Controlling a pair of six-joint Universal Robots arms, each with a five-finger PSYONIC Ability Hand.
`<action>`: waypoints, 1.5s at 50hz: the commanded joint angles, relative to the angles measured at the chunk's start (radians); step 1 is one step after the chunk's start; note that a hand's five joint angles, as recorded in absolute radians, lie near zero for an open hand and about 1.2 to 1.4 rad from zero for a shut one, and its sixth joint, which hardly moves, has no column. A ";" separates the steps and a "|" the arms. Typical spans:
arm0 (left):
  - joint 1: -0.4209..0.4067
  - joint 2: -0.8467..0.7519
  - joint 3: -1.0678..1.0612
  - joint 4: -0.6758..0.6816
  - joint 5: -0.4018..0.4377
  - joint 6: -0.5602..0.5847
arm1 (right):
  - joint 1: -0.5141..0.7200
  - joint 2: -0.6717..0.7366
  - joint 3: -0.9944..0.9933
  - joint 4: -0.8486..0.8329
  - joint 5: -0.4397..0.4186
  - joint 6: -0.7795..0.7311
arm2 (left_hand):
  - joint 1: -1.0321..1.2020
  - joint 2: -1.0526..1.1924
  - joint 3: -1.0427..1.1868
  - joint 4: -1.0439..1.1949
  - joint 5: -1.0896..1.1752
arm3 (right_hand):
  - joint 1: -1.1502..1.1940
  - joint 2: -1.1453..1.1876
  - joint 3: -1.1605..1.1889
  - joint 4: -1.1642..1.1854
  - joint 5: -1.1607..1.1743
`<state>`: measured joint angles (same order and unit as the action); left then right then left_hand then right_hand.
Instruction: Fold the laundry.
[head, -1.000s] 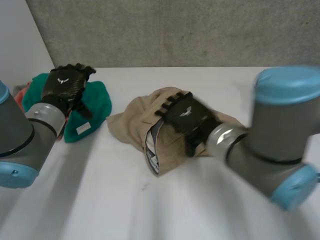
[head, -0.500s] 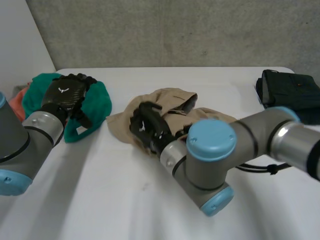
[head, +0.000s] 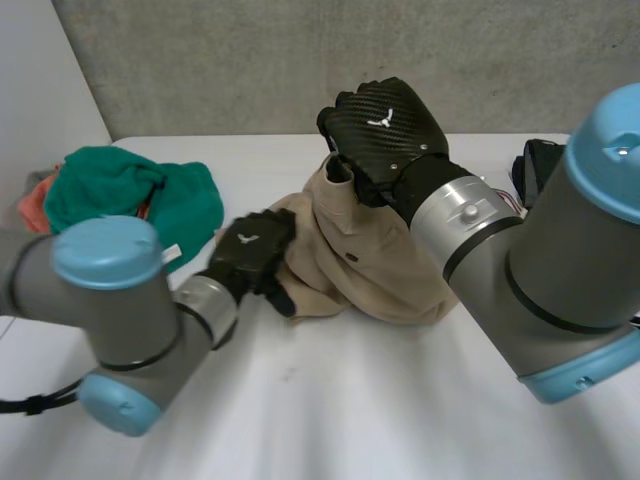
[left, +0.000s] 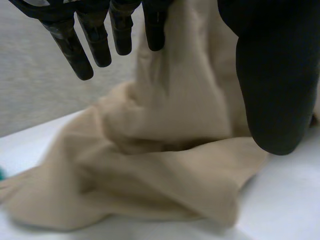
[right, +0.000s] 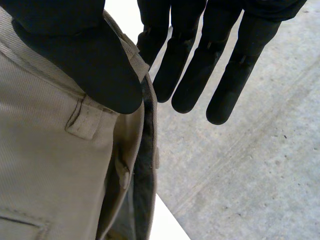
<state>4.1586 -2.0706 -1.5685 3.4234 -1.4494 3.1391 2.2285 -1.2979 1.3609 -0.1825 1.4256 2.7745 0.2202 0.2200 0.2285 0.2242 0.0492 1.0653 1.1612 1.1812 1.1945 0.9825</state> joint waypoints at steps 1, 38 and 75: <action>-0.081 -0.126 0.142 -0.012 -0.011 -0.036 | 0.000 -0.075 0.037 0.000 0.010 0.102 | 0.154 0.154 0.146 0.150 0.150 | 0.331 0.235 0.215 0.202 0.239; 0.101 -0.123 0.541 -0.243 0.178 0.116 | -0.211 0.055 0.124 0.085 -0.008 0.151 | 1.176 1.176 1.168 1.172 1.173 | 0.331 0.235 0.215 0.202 0.239; 0.009 0.460 -0.303 -0.199 -0.120 0.355 | -0.288 -0.098 0.311 0.276 -0.112 -0.504 | 0.369 0.369 0.360 0.365 0.365 | -0.696 -0.792 -0.812 -0.825 -0.788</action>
<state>4.1792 -1.6323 -1.6848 3.2215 -1.5763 3.4914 1.9634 -1.3946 1.5912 0.0382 1.3846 2.3527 0.4432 0.4366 0.4342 0.4377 0.2645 0.2497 0.2573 0.2636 0.2605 0.0917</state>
